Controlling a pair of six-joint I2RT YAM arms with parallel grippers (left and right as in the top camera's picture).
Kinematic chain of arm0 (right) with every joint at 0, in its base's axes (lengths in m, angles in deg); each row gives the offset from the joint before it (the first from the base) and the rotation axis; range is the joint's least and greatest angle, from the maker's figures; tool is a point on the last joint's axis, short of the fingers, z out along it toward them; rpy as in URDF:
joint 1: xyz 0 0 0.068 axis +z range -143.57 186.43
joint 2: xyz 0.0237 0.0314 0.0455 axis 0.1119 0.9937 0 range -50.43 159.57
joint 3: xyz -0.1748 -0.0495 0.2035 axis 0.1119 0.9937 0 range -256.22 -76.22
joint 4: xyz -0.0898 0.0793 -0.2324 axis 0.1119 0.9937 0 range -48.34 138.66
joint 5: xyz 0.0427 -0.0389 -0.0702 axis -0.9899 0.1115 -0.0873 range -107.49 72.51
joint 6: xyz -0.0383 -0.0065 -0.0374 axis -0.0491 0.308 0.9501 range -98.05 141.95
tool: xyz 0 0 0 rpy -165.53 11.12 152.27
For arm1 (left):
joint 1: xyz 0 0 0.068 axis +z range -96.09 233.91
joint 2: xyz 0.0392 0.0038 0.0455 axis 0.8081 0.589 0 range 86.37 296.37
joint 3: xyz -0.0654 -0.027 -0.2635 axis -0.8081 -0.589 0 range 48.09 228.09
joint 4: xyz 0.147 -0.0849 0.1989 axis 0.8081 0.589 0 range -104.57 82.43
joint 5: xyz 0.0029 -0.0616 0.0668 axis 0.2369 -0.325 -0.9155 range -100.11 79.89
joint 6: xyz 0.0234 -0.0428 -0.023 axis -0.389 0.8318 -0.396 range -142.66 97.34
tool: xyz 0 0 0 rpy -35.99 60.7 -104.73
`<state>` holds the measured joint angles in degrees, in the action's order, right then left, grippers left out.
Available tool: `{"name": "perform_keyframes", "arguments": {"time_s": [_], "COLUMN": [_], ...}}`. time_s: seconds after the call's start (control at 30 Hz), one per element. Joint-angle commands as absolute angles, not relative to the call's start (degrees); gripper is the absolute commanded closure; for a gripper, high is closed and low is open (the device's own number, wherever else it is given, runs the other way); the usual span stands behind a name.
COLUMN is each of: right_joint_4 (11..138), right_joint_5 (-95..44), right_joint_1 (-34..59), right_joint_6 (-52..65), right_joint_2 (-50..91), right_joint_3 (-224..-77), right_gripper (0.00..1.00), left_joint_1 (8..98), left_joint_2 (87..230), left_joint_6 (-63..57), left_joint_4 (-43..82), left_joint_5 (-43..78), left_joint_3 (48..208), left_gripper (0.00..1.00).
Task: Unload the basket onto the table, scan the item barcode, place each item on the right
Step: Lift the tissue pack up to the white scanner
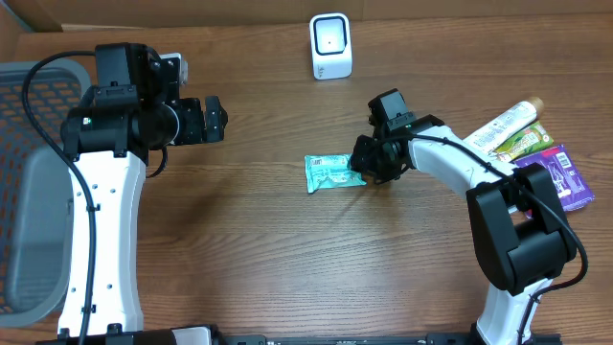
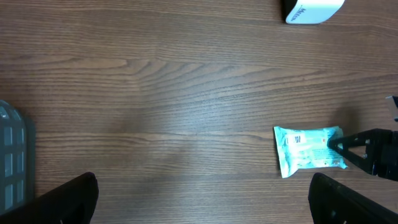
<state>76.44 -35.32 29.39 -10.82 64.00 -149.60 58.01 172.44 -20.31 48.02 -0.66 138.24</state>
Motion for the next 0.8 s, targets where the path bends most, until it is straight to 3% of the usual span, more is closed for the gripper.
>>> {"name": "perform_keyframes", "arguments": {"time_s": [0.0, 0.27, 0.33, 0.37, 0.4, 0.77], "right_joint_4": [76.3, 70.9, 69.4, 68.9, 68.6, 64.7], "right_joint_5": [-39.7, -48.5, -49.1, -49.8, -50.0, -60.1], "right_joint_1": [30.0, 30.0, 30.2, 30.2, 30.2, 27.7], "right_joint_6": [-11.7, -16.1, -17.6, -17.5, -17.5, -7.3], "right_joint_2": [65.4, 70.9, 71.9, 72.0, 72.1, 63.8], "right_joint_3": [-148.0, -146.9, -146.9, -146.9, -146.9, -148.8], "right_gripper": [0.56, 0.61, 0.75, 0.9, 0.96, 0.96], "left_joint_1": [57.6, 57.6, 57.6, 57.6, 57.6, 57.6], "left_joint_2": [172.6, 172.6, 172.6, 172.6, 172.6, 172.6], "left_joint_6": [-21.6, -21.6, -21.6, -21.6, -21.6, -21.6], "left_joint_4": [48.0, 48.0, 48.1, 48.0, 48.0, 48.1], "left_joint_5": [-0.2, -0.2, -0.2, -0.2, -0.2, -0.2], "left_joint_3": [139.3, 139.3, 139.3, 139.3, 139.3, 139.3], "left_gripper": [0.0, 0.0, 0.0, 0.0, 0.0, 0.0]}}
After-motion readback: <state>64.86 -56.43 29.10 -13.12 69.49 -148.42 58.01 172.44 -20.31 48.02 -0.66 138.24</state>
